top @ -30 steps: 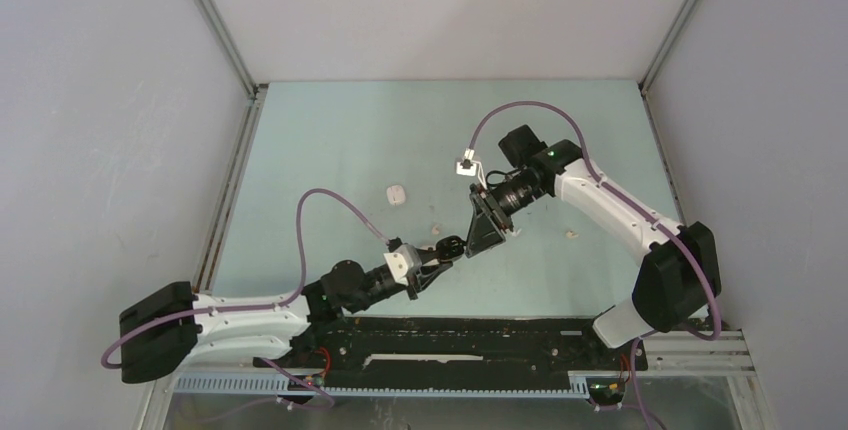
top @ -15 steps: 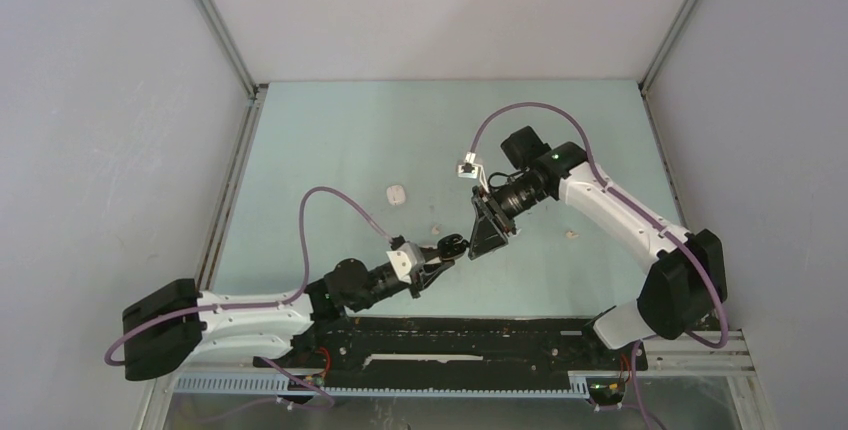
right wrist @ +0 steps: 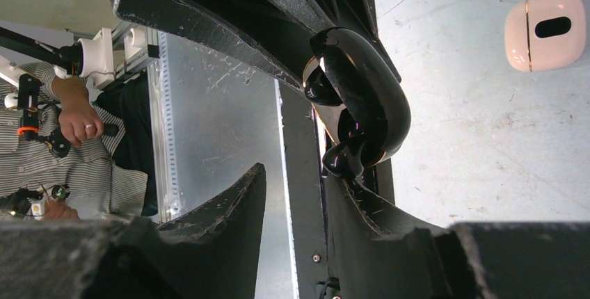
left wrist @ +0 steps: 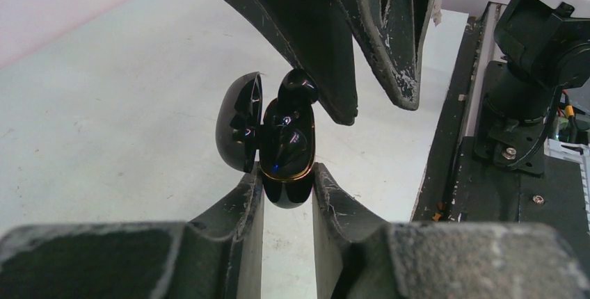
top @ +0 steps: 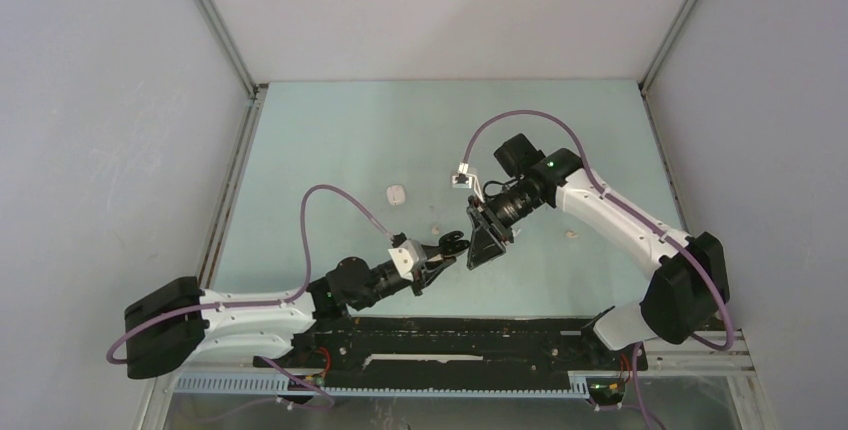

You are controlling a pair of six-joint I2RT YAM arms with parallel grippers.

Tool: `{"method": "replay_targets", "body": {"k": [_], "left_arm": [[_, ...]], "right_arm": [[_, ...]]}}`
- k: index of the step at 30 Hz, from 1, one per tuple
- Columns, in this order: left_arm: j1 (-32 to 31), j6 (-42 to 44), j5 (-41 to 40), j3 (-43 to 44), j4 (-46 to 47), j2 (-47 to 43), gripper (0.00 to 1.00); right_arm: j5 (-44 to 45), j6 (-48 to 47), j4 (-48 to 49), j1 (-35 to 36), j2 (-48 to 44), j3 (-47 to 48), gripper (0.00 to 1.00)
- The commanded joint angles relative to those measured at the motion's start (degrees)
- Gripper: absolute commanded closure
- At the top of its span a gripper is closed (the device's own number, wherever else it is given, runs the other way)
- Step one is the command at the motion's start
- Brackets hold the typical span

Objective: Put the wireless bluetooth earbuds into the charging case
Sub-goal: Place the earbud in the charging case.

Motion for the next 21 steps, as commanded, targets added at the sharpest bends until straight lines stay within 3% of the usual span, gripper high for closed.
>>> {"method": "replay_targets", "body": {"k": [1, 8, 13, 21], "left_arm": [[-0.34, -0.9, 0.83, 2.24, 3.57, 0.42, 1.0], [-0.3, -0.92, 1.0, 1.26, 3.58, -0.53, 1.0], [-0.3, -0.92, 3.32, 0.34, 3.58, -0.67, 1.0], [-0.3, -2.05, 11.28, 0.5, 3.56, 1.06, 1.0]], "right_arm": [[-0.75, 0.59, 1.74, 0.64, -1.62, 0.33, 0.59], [1.86, -6.4, -7.34, -0.26, -6.35, 0.35, 0.57], [8.63, -13.99, -11.65, -2.35, -11.93, 0.88, 0.56], [16.14, -28.32, -4.94, -0.42, -19.03, 0.89, 0.65]]}}
